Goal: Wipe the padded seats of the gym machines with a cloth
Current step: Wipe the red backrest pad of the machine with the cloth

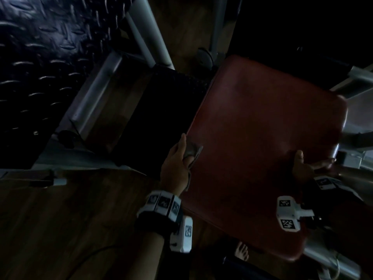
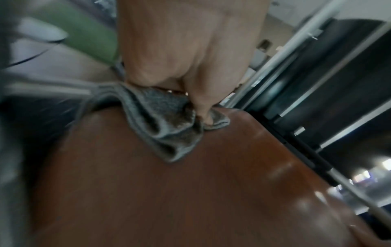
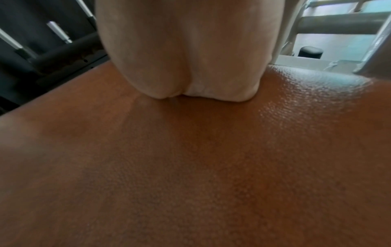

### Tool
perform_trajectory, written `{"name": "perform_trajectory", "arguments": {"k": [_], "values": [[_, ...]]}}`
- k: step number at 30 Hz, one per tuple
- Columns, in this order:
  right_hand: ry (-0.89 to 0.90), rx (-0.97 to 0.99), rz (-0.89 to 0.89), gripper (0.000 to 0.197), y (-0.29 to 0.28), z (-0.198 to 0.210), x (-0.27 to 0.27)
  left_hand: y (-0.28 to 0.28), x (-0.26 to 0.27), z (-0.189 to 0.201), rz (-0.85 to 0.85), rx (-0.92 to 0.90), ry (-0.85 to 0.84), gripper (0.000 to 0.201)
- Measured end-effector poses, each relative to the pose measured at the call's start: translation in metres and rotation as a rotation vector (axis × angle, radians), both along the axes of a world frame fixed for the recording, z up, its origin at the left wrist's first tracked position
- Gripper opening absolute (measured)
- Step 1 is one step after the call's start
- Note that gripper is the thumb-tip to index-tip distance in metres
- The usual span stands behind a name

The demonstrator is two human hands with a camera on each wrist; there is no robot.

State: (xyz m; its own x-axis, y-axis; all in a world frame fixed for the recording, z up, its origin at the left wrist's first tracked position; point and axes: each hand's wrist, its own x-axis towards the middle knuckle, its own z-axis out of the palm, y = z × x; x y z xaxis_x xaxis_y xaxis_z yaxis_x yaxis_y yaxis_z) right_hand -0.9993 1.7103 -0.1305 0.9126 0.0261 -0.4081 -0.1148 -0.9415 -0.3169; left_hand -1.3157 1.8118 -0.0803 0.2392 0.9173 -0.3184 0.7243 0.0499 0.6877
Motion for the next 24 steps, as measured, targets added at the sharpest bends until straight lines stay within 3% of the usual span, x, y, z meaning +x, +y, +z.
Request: {"name": "perform_trajectory", "arguments": {"k": [3, 4, 7, 12, 15, 20, 24], "values": [[0.356, 0.095, 0.101, 0.078, 0.0, 0.006, 0.013, 0.013, 0.015, -0.003, -0.007, 0.008, 0.016, 0.063], [0.362, 0.113, 0.1, 0.077, 0.0, 0.006, 0.014, 0.01, 0.015, -0.004, 0.004, 0.007, 0.018, 0.063], [0.071, 0.095, 0.047, 0.098, -0.001, 0.012, 0.002, -0.017, -0.003, -0.002, 0.052, 0.049, 0.025, 0.064], [0.033, 0.156, -0.044, 0.1, 0.004, 0.009, -0.007, -0.069, -0.03, 0.002, 0.152, 0.004, 0.038, 0.062], [0.079, 0.194, -0.027, 0.098, 0.005, 0.008, -0.002, -0.056, -0.02, 0.0, 0.157, 0.011, 0.08, 0.062], [0.107, 0.155, 0.05, 0.092, -0.001, 0.022, -0.002, 0.013, 0.025, 0.0, 0.05, 0.002, 0.084, 0.062], [0.471, 0.131, 0.18, 0.062, 0.002, 0.031, 0.009, 0.04, 0.044, 0.007, 0.004, -0.059, 0.057, 0.067]]}}
